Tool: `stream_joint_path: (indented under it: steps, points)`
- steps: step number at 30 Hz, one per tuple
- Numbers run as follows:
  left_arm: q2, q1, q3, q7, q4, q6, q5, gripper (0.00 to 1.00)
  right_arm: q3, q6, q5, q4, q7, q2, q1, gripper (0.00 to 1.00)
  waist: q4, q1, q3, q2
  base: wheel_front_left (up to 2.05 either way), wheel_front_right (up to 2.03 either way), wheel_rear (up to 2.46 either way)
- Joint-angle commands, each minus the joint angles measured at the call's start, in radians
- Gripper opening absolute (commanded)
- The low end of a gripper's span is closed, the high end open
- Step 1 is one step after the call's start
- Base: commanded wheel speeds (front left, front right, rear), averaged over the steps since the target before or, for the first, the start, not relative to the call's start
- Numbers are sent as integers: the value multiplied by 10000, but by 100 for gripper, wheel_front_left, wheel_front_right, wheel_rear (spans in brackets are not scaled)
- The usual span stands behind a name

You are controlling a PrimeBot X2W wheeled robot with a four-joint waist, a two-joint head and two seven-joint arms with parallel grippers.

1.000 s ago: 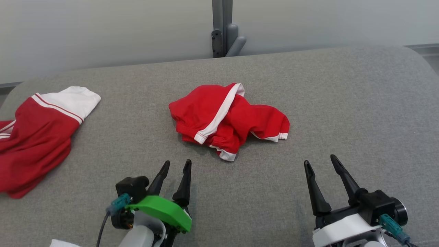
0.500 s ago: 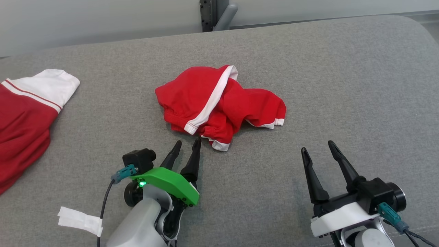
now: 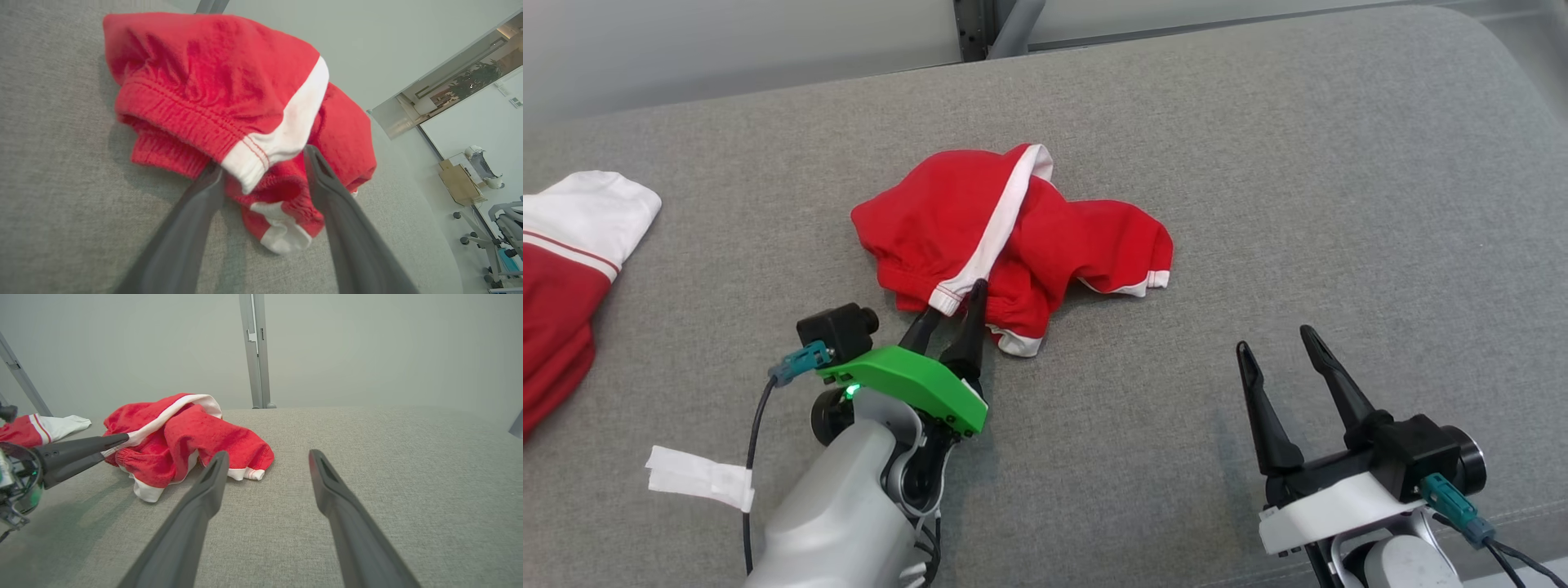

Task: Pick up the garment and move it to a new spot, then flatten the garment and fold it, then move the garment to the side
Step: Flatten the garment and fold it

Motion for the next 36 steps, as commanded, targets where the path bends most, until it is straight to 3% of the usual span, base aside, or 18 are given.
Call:
stream_joint_path:
  steps: [1,3,10,18,30,36]
  points:
    - [50,-178,127,-2,-67,-32,212,56,-47,1,-29,-5,-31,-10,-112,100,-51,0,41,0,0,0,0]
    - [45,-138,245,-2,-141,-36,405,0,-66,1,-36,25,-31,-8,-106,100,-87,0,33,0,0,0,0]
    - [45,-96,338,0,-705,-50,958,0,-133,1,1,120,-31,18,-29,100,-180,0,-241,0,0,0,0]
    - [42,-1917,-519,413,-1278,-54,960,0,210,1,282,332,-31,56,14,100,-664,0,-854,0,0,0,0]
    - [48,-5547,-485,2174,-2459,-55,-744,0,67,1,609,325,-31,63,174,100,-1435,0,-927,0,0,0,0]
    - [61,-5853,-799,2772,-2793,-27,-1497,0,-170,1,704,213,-31,64,79,100,-1270,0,-711,0,0,0,0]
